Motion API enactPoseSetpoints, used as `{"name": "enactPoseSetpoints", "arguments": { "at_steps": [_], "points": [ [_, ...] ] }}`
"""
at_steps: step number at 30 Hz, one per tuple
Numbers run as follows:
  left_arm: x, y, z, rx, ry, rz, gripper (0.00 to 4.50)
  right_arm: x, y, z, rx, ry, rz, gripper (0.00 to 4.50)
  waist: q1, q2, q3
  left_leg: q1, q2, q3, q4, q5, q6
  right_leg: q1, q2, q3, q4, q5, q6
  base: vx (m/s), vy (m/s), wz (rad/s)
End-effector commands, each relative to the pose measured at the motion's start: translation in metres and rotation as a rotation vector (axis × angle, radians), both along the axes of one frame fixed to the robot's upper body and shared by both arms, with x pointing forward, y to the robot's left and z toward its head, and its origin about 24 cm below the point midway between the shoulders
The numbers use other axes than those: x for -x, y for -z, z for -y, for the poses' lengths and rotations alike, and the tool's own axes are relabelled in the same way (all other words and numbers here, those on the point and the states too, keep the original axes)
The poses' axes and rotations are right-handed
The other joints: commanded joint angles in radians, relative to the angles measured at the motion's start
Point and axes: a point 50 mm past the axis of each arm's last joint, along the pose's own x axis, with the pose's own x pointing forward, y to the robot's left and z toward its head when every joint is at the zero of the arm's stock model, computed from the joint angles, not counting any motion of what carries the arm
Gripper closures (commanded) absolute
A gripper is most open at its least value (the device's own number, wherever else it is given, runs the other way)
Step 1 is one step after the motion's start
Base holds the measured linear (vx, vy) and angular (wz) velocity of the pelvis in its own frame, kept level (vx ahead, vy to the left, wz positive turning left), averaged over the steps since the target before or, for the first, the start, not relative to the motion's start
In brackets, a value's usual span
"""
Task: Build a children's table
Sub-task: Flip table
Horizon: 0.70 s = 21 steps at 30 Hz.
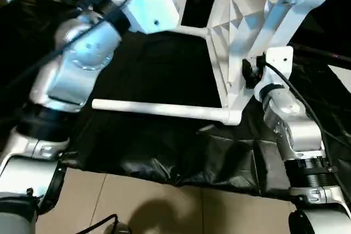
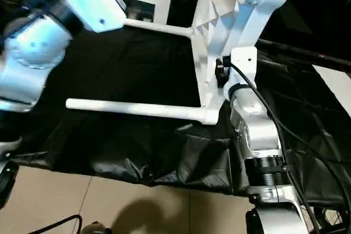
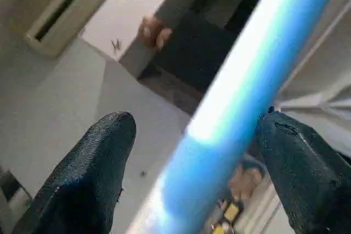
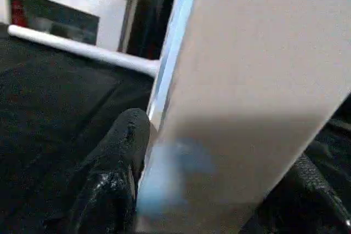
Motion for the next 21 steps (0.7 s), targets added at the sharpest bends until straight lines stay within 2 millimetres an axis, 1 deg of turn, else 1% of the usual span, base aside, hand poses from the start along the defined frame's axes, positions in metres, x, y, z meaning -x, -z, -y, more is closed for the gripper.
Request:
{"name": "enactPoseSetpoints", "arguments": {
  "at_steps": [1, 4, 5, 7, 8, 9, 10, 11, 12, 13, 14, 16, 17, 19, 21],
  "points": [
    [-0.001, -0.008, 0.007, -0.014, 0.011, 0.043, 0.52, -0.001, 0.017, 0.009, 0.022, 0.020, -0.063, 1.79, 0.002, 0.041, -0.066, 0.035, 0.086, -0.055, -0.070, -0.197, -0.111, 0.026, -0.136, 0.078, -0.077, -0.067, -0.080, 0.000, 0.000, 0.00],
    [-0.004, -0.009, 0.008, -0.014, 0.008, 0.056, 0.52, -0.003, 0.024, 0.014, 0.038, 0.032, -0.079, 1.79, 0.003, 0.041, -0.065, 0.034, 0.085, -0.055, -0.070, -0.202, -0.112, 0.026, -0.137, 0.078, -0.077, -0.072, -0.086, 0.000, 0.000, 0.00],
    [-0.005, -0.010, 0.007, -0.008, 0.003, 0.062, 0.52, -0.005, 0.027, 0.015, 0.033, 0.031, -0.081, 1.79, 0.002, 0.044, -0.065, 0.035, 0.085, -0.056, -0.070, -0.214, -0.115, 0.024, -0.137, 0.077, -0.078, -0.079, -0.089, 0.000, 0.000, 0.00],
    [-0.008, -0.012, 0.006, -0.004, -0.010, 0.069, 0.52, -0.008, 0.029, 0.015, 0.022, 0.015, -0.074, 1.79, 0.002, 0.043, -0.065, 0.035, 0.085, -0.055, -0.069, -0.232, -0.112, 0.024, -0.139, 0.077, -0.080, -0.104, -0.093, 0.000, 0.000, 0.00],
    [-0.009, -0.012, 0.005, -0.003, -0.016, 0.070, 0.52, -0.008, 0.031, 0.014, 0.023, 0.005, -0.075, 1.79, 0.003, 0.046, -0.065, 0.036, 0.086, -0.056, -0.069, -0.232, -0.112, 0.024, -0.140, 0.078, -0.081, -0.102, -0.093, 0.000, 0.000, 0.00],
    [-0.010, -0.012, 0.005, -0.002, -0.020, 0.070, 0.52, -0.009, 0.033, 0.014, 0.025, -0.001, -0.077, 1.79, 0.003, 0.045, -0.065, 0.035, 0.086, -0.056, -0.069, -0.231, -0.111, 0.024, -0.140, 0.078, -0.081, -0.098, -0.094, 0.000, 0.000, 0.00],
    [-0.010, -0.013, 0.004, 0.002, -0.027, 0.072, 0.52, -0.009, 0.034, 0.014, 0.030, -0.010, -0.078, 1.79, 0.004, 0.046, -0.066, 0.036, 0.087, -0.057, -0.070, -0.221, -0.108, 0.024, -0.137, 0.077, -0.077, -0.077, -0.098, 0.000, 0.000, 0.00],
    [-0.011, -0.013, 0.002, 0.006, -0.032, 0.073, 0.52, -0.010, 0.037, 0.013, 0.033, -0.015, -0.083, 1.93, 0.003, 0.046, -0.067, 0.035, 0.087, -0.057, -0.070, -0.220, -0.109, 0.025, -0.139, 0.077, -0.076, -0.070, -0.102, 0.000, 0.000, 0.00],
    [-0.012, -0.014, 0.001, 0.007, -0.034, 0.072, 0.52, -0.011, 0.038, 0.013, 0.035, -0.017, -0.085, 1.93, 0.001, 0.045, -0.066, 0.033, 0.087, -0.057, -0.071, -0.223, -0.108, 0.026, -0.137, 0.076, -0.076, -0.069, -0.106, 0.000, 0.000, 0.00],
    [-0.012, -0.014, 0.001, 0.008, -0.035, 0.070, 0.52, -0.011, 0.039, 0.013, 0.032, -0.021, -0.084, 2.04, 0.002, 0.046, -0.066, 0.034, 0.087, -0.057, -0.070, -0.225, -0.108, 0.026, -0.140, 0.076, -0.076, -0.071, -0.108, 0.000, 0.000, 0.00],
    [-0.012, -0.014, 0.000, 0.009, -0.035, 0.069, 0.52, -0.012, 0.040, 0.013, 0.029, -0.022, -0.082, 2.13, 0.002, 0.044, -0.066, 0.034, 0.086, -0.056, -0.070, -0.229, -0.107, 0.025, -0.140, 0.077, -0.077, -0.079, -0.109, 0.000, 0.000, 0.00],
    [-0.013, -0.014, 0.000, 0.014, -0.033, 0.065, 0.52, -0.012, 0.040, 0.012, 0.029, -0.024, -0.080, 2.17, 0.003, 0.045, -0.066, 0.035, 0.086, -0.056, -0.069, -0.231, -0.103, 0.025, -0.141, 0.077, -0.079, -0.084, -0.111, 0.000, 0.000, 0.00],
    [-0.013, -0.014, 0.000, 0.017, -0.029, 0.062, 0.80, -0.013, 0.040, 0.012, 0.027, -0.027, -0.076, 2.20, 0.004, 0.042, -0.066, 0.035, 0.087, -0.056, -0.069, -0.232, -0.100, 0.025, -0.140, 0.077, -0.079, -0.088, -0.111, 0.000, 0.000, 0.00],
    [-0.014, -0.013, 0.000, 0.022, -0.023, 0.054, 0.91, -0.014, 0.041, 0.011, 0.025, -0.032, -0.070, 2.23, 0.005, 0.044, -0.066, 0.033, 0.086, -0.056, -0.069, -0.230, -0.099, 0.025, -0.141, 0.077, -0.078, -0.089, -0.112, 0.000, 0.000, 0.00],
    [-0.015, -0.011, 0.000, 0.023, -0.022, 0.041, 1.15, -0.014, 0.040, 0.010, 0.023, -0.039, -0.064, 2.25, 0.004, 0.045, -0.066, 0.035, 0.087, -0.056, -0.071, -0.234, -0.099, 0.024, -0.140, 0.076, -0.079, -0.093, -0.114, 0.000, 0.000, 0.00]
  ]
}}
